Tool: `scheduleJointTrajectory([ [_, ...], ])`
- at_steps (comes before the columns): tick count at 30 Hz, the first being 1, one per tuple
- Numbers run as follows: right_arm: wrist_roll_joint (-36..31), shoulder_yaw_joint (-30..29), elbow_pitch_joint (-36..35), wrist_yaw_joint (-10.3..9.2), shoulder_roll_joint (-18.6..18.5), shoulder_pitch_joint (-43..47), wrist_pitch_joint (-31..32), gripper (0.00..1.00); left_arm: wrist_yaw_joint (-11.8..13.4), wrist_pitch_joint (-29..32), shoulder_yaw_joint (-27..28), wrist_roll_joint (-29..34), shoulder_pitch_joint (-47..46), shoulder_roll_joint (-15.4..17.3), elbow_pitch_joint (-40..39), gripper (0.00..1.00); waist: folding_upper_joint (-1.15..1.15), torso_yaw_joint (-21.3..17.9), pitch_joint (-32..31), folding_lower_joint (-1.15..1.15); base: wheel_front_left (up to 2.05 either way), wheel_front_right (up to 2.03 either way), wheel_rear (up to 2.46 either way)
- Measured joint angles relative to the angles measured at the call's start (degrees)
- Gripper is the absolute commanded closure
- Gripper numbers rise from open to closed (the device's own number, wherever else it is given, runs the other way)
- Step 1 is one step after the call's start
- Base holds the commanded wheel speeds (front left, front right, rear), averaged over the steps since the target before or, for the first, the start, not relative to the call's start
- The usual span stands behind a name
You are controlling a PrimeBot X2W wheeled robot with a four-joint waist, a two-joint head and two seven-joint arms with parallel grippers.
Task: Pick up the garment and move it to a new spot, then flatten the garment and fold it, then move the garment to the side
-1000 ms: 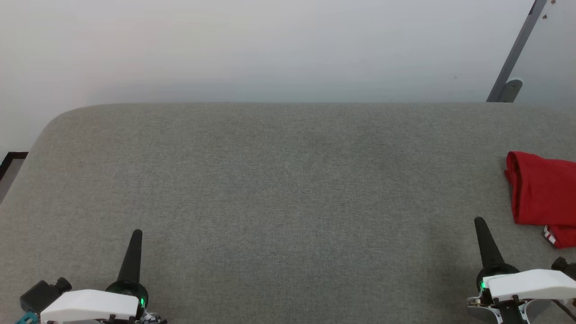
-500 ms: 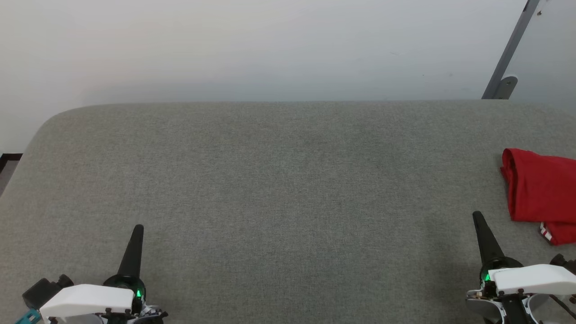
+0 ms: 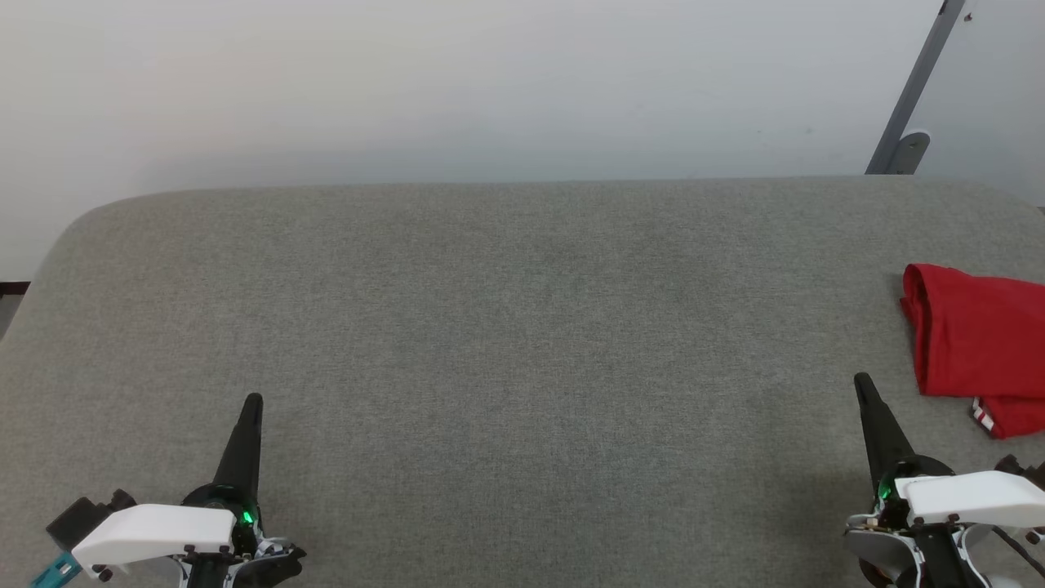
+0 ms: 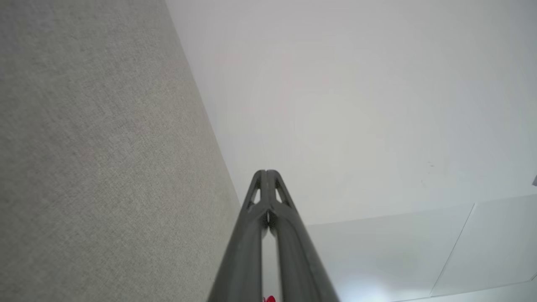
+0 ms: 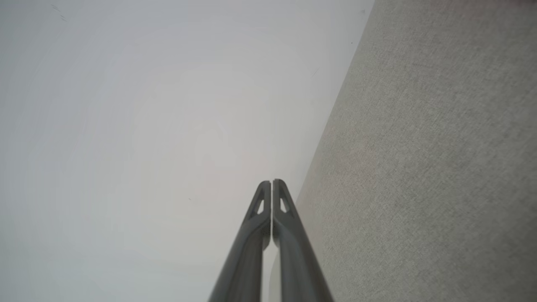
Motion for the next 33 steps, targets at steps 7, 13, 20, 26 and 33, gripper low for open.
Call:
scheduleJointTrajectory([
  [7, 2.88, 0.00, 0.10, 0.00, 0.00, -0.60, 0.65, 1.00, 0.00, 0.78, 0.49, -1.91, -0.59, -0.49, 0.43, 1.00, 0.00, -0.35, 0.13, 0.00, 0.00, 0.00, 0.00],
  [13, 5.30, 0.00, 0.18, 0.00, 0.00, -1.07, 1.16, 1.00, 0.00, 1.53, 0.94, -3.98, -1.29, -1.01, 0.79, 1.00, 0.00, -0.65, 0.24, 0.00, 0.00, 0.00, 0.00],
  [20, 7.79, 0.02, 0.31, 0.00, 0.00, -1.26, 1.87, 1.00, 0.00, 2.25, 1.43, -5.61, -2.01, -1.45, 1.20, 1.00, 0.00, -1.00, 0.37, 0.00, 0.00, 0.00, 0.00],
  [26, 9.93, 0.01, 0.44, 0.00, 0.00, -1.66, 2.35, 1.00, 0.00, 2.85, 1.85, -7.56, -2.44, -1.79, 1.54, 1.00, 0.00, -1.29, 0.48, 0.00, 0.00, 0.00, 0.00],
  [33, 10.66, 0.02, 0.46, 0.00, 0.00, -1.97, 2.60, 1.00, 0.00, 3.08, 2.01, -8.05, -2.76, -1.94, 1.64, 1.00, 0.00, -1.38, 0.51, 0.00, 0.00, 0.00, 0.00],
])
